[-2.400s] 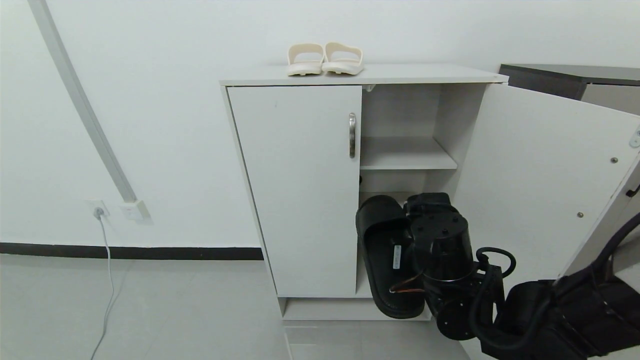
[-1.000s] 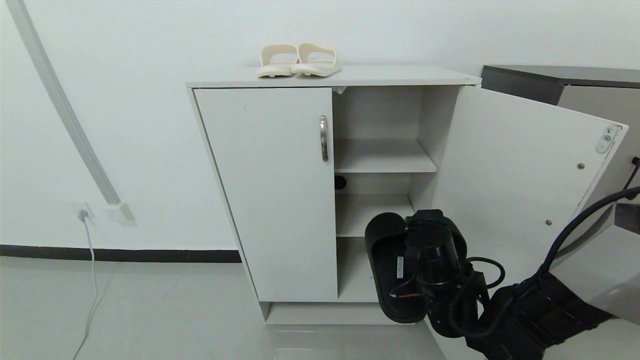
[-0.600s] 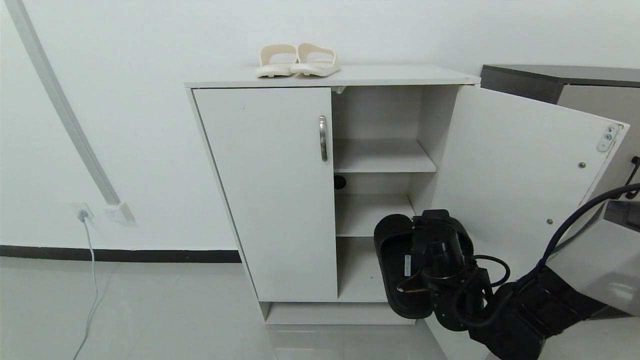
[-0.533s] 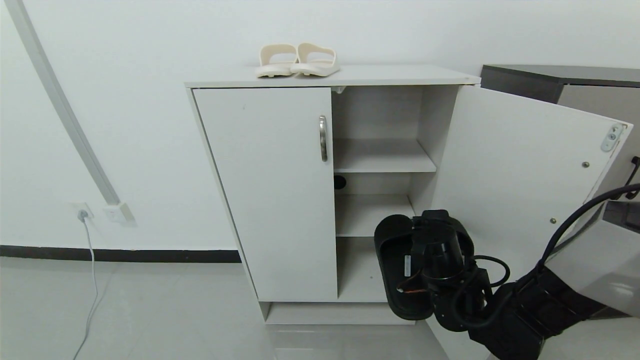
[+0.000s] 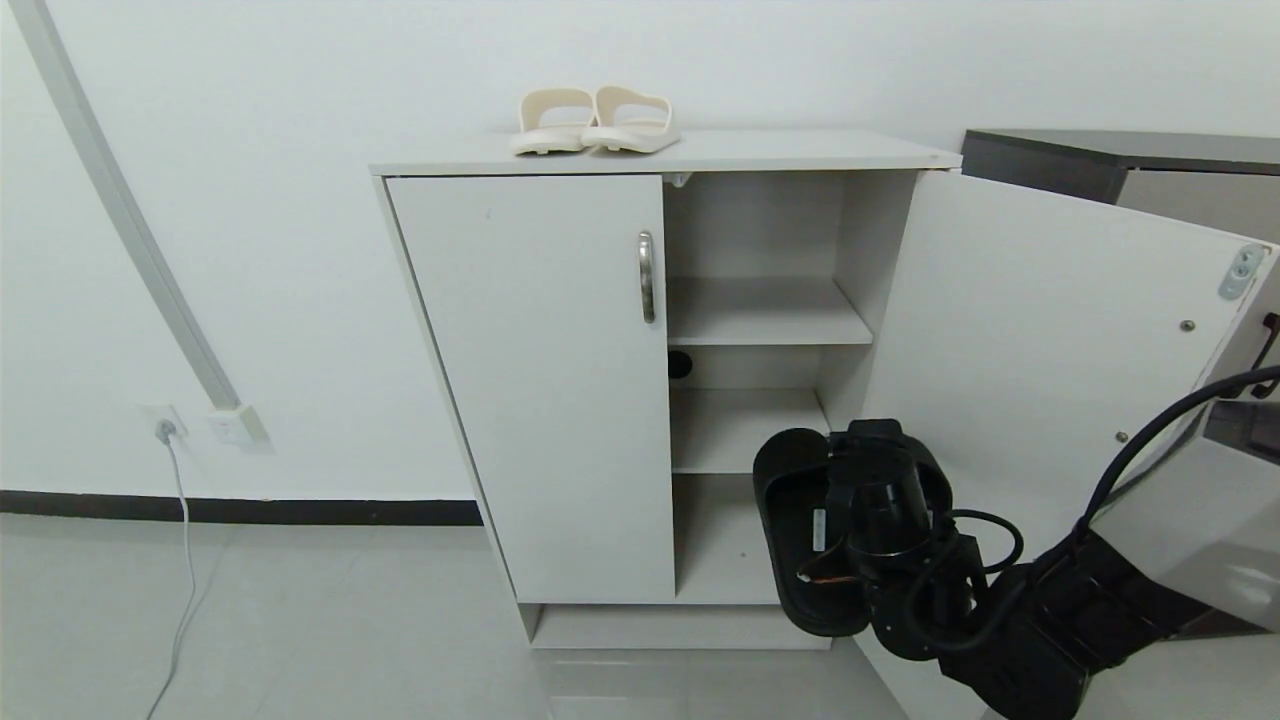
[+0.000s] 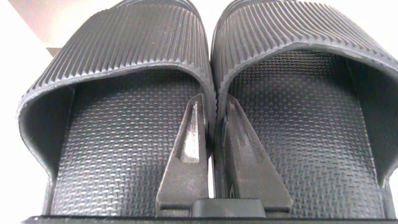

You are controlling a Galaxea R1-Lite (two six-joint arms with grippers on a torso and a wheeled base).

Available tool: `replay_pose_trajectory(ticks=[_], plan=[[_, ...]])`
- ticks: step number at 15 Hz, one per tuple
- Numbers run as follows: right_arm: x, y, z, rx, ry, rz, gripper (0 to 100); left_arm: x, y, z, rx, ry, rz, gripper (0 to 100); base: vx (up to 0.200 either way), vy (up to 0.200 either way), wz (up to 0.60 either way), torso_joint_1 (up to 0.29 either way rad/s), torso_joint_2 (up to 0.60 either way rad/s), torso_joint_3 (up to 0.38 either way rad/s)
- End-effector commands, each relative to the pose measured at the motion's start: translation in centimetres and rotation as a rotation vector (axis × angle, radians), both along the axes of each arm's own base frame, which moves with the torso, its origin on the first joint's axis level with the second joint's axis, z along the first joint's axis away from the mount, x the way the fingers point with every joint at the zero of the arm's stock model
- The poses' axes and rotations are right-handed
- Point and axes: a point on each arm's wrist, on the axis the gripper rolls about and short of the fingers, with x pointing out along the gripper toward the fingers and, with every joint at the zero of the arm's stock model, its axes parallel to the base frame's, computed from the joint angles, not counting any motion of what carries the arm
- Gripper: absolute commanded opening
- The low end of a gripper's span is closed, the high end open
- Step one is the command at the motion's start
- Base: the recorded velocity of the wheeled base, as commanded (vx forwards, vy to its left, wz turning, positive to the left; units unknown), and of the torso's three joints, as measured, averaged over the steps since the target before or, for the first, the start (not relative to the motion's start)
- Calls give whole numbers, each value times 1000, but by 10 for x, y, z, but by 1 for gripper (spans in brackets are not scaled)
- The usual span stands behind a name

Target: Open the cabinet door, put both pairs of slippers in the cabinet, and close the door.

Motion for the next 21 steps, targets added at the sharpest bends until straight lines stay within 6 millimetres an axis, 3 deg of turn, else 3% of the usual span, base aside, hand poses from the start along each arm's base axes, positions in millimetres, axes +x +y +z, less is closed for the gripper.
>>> replay_pose_trajectory(ticks=[1, 3, 5, 9, 14, 21], plan=[[0, 2, 3, 14, -8, 16, 0, 0, 0, 0, 0, 1, 1, 0, 0, 0, 0, 0, 0, 0], [0, 11, 6, 59, -14, 105, 0, 0, 0, 0, -2, 1, 1, 0, 0, 0, 0, 0, 0, 0], [14, 26, 2, 88, -35, 129, 0, 0, 0, 0, 0, 1, 1, 0, 0, 0, 0, 0, 0, 0], [34, 46, -26, 79, -18, 130, 0, 0, 0, 0, 0, 1, 1, 0, 0, 0, 0, 0, 0, 0], [39, 48, -40, 64, 2, 123, 0, 0, 0, 0, 0, 1, 1, 0, 0, 0, 0, 0, 0, 0], [41, 49, -47, 63, 10, 118, 0, 0, 0, 0, 1, 1, 1, 0, 0, 0, 0, 3, 4, -172]])
